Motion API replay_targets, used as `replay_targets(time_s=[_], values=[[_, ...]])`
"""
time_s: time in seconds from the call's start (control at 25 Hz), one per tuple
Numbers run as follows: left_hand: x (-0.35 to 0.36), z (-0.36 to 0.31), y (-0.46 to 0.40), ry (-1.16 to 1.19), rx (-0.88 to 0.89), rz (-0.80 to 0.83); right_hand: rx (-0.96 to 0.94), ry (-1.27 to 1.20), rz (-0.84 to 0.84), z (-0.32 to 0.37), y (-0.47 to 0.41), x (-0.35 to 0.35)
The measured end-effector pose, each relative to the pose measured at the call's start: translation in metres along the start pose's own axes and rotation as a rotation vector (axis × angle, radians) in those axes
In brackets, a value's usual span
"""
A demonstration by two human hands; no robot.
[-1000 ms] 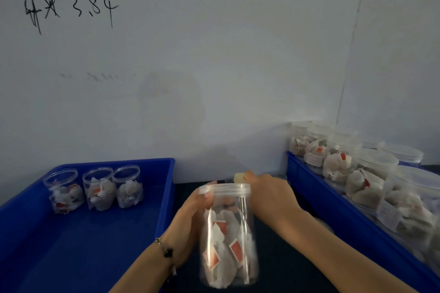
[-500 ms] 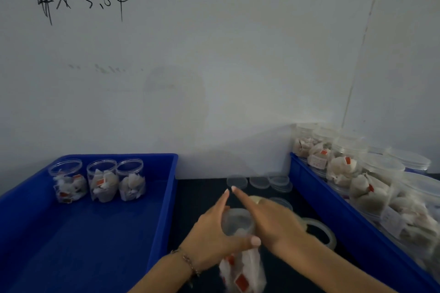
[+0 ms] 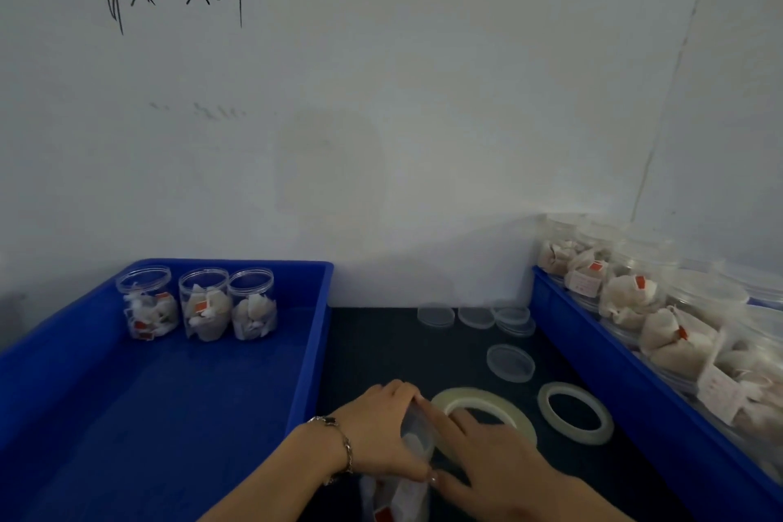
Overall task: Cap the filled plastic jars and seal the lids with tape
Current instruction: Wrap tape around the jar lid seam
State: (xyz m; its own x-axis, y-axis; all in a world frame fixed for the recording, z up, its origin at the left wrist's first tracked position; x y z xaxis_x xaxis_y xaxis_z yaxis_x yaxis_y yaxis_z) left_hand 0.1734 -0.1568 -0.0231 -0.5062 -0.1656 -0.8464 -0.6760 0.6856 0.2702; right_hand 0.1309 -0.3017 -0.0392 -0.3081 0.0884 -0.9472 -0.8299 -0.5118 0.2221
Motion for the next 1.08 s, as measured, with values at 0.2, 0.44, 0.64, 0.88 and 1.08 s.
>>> replay_targets(time_s=[0.2, 0.44, 0.64, 0.88, 1.08], values=[[0.002, -0.001, 0.0, -0.039, -0.012, 0.075, -0.039, -0.005, -0.058, -0.005, 0.007, -0.004], [-0.001, -0.006, 0.003, -0.023, 0.013, 0.135, 0.032, 0.057, 0.071, -0.021, 0.007, -0.005], [-0.004, -0.006, 0.006, -0.014, 0.035, 0.208, -0.037, 0.233, -0.012, -0.026, 0.008, -0.022], [0.003, -0.009, 0.009, -0.118, -0.059, 0.266, -0.082, 0.28, -0.154, -0.015, 0.016, -0.027], [0.01, -0.013, 0.006, -0.22, -0.133, 0.151, -0.03, 0.371, -0.235, -0.009, 0.006, -0.012]])
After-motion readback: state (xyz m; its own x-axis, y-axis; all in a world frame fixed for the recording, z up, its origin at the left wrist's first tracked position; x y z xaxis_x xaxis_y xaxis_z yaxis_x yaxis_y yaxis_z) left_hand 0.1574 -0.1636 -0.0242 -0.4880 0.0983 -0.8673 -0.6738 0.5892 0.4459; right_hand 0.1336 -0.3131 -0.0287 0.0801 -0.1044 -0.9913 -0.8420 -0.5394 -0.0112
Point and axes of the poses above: each hand's wrist, its own y-axis away from the middle knuckle, its own x-axis out of the palm, z = x × y, the point moved 4 cm from there along -y, towards the middle knuckle, and after that the axes turned 9 degrees about z, right-handed, at the moved point
